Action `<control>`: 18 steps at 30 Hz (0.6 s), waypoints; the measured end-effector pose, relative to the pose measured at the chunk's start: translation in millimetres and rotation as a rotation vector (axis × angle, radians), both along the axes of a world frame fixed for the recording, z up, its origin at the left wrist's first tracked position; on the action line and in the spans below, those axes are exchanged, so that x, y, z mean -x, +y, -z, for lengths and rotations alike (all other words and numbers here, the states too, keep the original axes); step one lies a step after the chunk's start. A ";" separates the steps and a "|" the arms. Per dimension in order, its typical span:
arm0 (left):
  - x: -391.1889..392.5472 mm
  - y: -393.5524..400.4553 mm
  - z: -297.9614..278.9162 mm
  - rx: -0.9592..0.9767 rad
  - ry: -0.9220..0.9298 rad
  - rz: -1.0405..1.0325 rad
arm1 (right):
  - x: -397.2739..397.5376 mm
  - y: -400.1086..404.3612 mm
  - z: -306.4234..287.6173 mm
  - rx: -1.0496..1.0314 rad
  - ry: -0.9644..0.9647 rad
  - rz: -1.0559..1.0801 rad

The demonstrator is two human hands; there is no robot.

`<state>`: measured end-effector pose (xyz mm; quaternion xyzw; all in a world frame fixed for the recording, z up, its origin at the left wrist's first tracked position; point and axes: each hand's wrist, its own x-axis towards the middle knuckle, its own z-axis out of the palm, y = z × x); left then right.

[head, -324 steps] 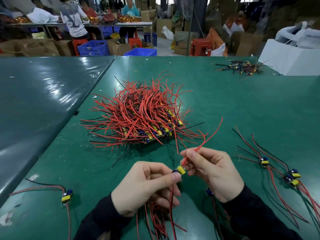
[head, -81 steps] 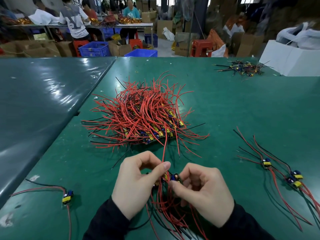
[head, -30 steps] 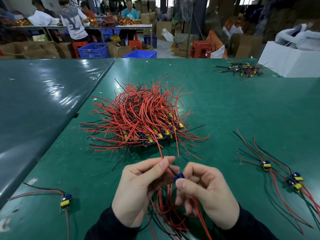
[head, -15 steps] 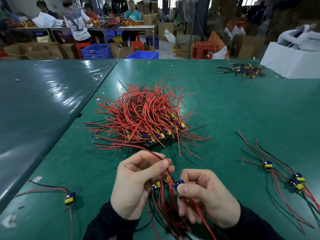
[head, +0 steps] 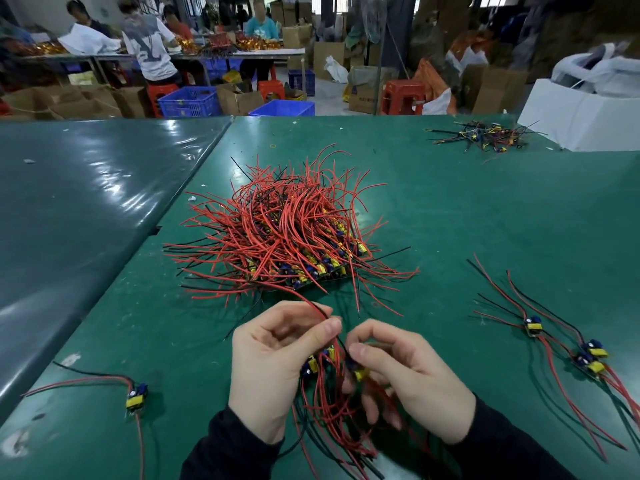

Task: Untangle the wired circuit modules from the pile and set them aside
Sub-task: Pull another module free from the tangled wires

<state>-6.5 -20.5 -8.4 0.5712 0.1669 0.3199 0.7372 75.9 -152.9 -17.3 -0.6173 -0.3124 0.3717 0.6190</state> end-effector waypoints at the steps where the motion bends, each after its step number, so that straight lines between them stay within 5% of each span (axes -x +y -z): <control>1: -0.5 -1.0 0.4 -0.012 -0.008 -0.003 | 0.2 -0.2 -1.5 -0.006 0.025 -0.018; 11: -3.1 -4.6 6.8 -0.026 0.037 0.236 | -5.4 -0.9 -0.6 -0.001 0.116 0.066; 18: -3.5 -9.3 11.8 -0.048 -0.001 0.092 | -3.3 -1.0 0.1 0.011 0.088 0.045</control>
